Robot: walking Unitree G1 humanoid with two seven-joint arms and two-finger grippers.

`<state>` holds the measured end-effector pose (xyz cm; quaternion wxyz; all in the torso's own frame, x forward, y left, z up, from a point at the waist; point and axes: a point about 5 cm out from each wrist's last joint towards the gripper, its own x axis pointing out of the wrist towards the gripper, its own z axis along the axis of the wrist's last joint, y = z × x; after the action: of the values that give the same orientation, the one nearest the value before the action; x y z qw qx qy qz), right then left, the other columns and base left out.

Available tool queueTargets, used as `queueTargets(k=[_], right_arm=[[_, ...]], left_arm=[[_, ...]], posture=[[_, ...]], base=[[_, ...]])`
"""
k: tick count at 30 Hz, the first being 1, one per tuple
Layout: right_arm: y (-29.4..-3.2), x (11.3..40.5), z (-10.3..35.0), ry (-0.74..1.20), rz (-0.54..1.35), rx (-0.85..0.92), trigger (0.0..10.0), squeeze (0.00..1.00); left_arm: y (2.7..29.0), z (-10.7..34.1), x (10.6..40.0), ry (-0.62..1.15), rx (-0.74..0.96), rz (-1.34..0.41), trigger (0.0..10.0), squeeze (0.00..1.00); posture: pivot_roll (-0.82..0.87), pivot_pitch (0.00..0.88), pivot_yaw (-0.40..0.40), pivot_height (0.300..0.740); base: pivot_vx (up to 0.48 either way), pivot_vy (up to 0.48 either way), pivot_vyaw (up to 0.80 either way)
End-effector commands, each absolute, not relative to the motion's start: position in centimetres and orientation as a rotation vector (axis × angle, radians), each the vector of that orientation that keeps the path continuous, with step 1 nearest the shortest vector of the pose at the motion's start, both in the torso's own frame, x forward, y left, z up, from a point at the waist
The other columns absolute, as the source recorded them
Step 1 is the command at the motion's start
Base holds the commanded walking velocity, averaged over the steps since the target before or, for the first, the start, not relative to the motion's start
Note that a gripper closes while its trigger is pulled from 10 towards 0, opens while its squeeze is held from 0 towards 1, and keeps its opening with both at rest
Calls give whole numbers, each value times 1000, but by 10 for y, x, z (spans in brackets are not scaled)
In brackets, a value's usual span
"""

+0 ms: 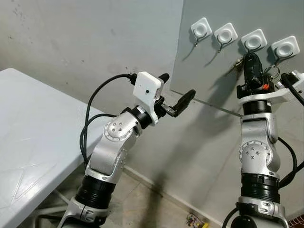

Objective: Hang keys on a hook

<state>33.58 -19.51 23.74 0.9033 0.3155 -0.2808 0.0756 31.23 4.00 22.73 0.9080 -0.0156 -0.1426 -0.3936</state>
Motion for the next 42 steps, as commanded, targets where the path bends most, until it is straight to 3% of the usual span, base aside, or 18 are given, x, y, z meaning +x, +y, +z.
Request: queueTargets(k=[1,12,20,21,22,23,42], right_arm=[[-196,337,228,-536,130,674,10000,0],[-196,342,224,-498,97,842,10000,0],[-193,343,222,-480,106,836,10000,0],[-193,343,221,-476,108,837,10000,498],[-193,343,221,-476,108,837,10000,498],[-193,342,221,-475,107,832,10000,1000],[-195,332,185,-358,57,684,10000,1000]], left_arm=[[39,231,310,-307,-30,-816,10000,0],[43,232,312,-309,-26,-800,10000,0],[45,232,312,-314,-23,-780,10000,0],[45,232,313,-313,-20,-773,10000,0],[45,232,313,-313,-20,-773,10000,0],[45,231,313,-313,-18,-770,10000,0],[59,224,325,-302,23,-623,10000,0]], posture=[[10,0,-28,740],[17,0,-28,740],[18,0,-29,740],[18,0,-29,740],[18,0,-29,740],[18,0,-29,740],[9,0,-23,740]], base=[[0,0,0],[0,0,0],[0,0,0],[0,0,0],[0,0,0],[0,0,0],[0,0,0]])
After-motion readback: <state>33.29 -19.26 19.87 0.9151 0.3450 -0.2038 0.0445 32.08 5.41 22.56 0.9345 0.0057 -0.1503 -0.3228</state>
